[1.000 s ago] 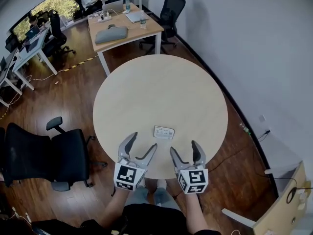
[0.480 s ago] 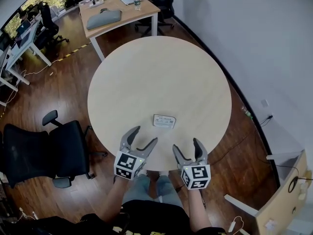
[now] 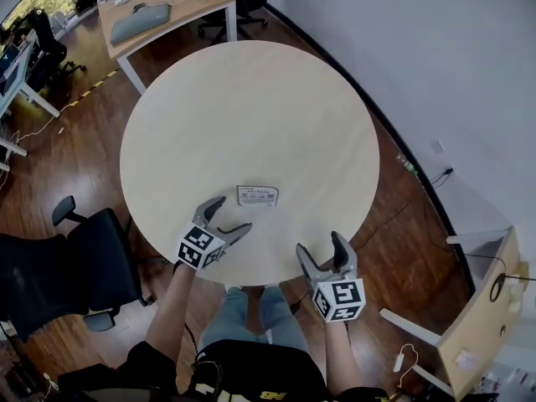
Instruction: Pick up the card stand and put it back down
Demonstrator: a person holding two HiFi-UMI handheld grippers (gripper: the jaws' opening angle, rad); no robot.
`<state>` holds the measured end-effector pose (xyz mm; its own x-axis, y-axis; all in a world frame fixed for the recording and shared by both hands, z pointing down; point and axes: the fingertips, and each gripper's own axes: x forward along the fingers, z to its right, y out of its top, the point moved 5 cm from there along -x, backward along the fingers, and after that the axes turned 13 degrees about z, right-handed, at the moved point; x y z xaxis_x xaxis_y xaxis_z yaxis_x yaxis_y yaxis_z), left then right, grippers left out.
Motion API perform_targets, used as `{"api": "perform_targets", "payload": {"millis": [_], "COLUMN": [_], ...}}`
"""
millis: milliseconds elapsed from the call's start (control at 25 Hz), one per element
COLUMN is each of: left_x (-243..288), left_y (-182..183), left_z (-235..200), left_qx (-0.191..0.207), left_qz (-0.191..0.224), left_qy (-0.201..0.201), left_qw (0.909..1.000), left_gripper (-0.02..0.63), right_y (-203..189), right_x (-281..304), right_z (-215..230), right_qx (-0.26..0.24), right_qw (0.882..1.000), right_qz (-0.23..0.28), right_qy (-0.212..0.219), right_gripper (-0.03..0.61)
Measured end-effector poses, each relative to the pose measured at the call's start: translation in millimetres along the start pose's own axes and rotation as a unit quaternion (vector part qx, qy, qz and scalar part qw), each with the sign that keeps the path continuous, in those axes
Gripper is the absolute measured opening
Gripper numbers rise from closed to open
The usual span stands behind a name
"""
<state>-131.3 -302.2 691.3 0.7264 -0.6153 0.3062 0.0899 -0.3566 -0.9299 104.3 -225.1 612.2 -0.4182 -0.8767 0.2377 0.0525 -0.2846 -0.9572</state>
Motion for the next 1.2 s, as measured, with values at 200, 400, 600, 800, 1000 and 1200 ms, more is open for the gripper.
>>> {"api": "perform_targets", "payload": {"millis": [200,400,600,800,1000,1200], "left_x": [37.2,65.0,73.0,77.5,72.8,51.5], "left_y": [-31.8,-48.4,-49.4,-44.0,-6.8,54.4], "left_z": [-18.1,-30.8,-30.3,-10.5,6.8,12.4], "left_qx": [-0.031,-0.039,-0.033,-0.025,-0.035,-0.049], "left_qz": [-0.020,-0.026,-0.029,-0.023,0.006,0.004], "left_qy": [-0.002,-0.016,-0.035,-0.102,-0.153,-0.209], "left_qw": [0.9993,0.9988,0.9984,0.9942,0.9876,0.9767], "left_gripper": [0.423,0.350,0.156,0.017,0.015,0.016], "right_y": [-7.7,-12.6,-11.9,-3.8,11.9,42.7], "right_x": [-1.7,0.7,2.9,9.8,13.5,19.5], "right_z": [7.7,8.4,10.8,8.1,5.0,-3.9], "right_qx": [0.002,0.003,0.004,0.001,-0.001,-0.002], "right_qw": [1.000,1.000,1.000,1.000,1.000,0.999], "right_qz": [-0.005,-0.012,-0.013,-0.004,0.010,0.041], "right_qy": [-0.007,-0.008,-0.007,-0.002,0.008,0.020], "right_gripper": [0.376,0.376,0.376,0.376,0.376,0.376]}}
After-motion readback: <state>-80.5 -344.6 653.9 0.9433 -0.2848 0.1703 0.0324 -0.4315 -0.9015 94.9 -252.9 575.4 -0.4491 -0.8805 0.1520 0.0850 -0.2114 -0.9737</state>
